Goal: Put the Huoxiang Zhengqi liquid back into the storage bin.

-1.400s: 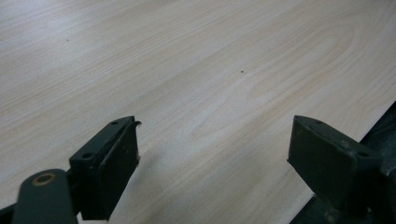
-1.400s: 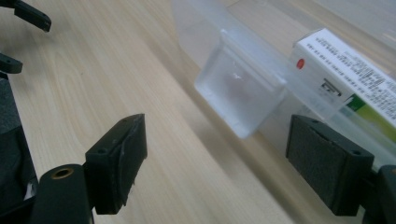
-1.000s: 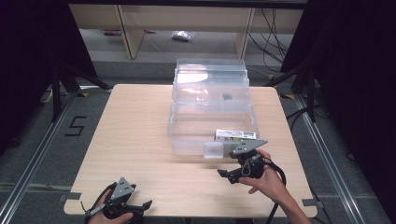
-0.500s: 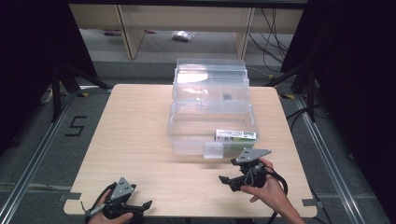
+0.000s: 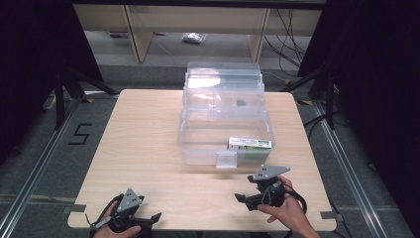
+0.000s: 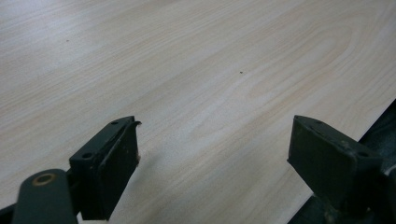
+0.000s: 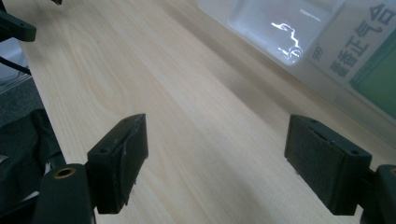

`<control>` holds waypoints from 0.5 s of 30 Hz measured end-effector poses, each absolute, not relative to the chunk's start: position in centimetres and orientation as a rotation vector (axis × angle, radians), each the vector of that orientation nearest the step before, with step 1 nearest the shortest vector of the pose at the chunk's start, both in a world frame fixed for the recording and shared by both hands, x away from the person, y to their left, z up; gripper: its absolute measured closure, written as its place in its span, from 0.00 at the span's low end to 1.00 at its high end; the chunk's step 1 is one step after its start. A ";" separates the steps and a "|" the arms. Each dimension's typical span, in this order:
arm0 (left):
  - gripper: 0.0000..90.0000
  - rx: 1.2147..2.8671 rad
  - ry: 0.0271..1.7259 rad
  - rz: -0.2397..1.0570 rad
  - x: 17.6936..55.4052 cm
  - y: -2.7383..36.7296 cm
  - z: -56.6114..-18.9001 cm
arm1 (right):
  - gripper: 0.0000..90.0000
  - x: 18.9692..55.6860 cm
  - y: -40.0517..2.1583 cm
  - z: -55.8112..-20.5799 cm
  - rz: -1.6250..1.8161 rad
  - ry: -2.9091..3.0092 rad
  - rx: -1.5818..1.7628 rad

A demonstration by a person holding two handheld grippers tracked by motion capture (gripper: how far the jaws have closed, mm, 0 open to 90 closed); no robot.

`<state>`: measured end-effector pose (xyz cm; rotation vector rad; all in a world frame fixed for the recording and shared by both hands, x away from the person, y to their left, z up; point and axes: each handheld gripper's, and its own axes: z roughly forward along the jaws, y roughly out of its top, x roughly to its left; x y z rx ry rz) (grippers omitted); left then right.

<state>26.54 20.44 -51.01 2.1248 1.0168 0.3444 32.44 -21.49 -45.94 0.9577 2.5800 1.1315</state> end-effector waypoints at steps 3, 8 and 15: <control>0.17 2.121 1.014 0.347 26.6 20.5 -51.0 | 0.25 32.2 -21.6 -46.4 1.128 2.593 0.972; 0.17 2.118 1.019 0.350 26.5 20.4 -51.0 | 0.24 31.8 -21.8 -47.0 1.112 2.608 0.990; 0.17 2.124 0.993 0.351 26.6 20.5 -51.1 | 0.24 31.3 -22.2 -47.6 1.113 2.609 1.005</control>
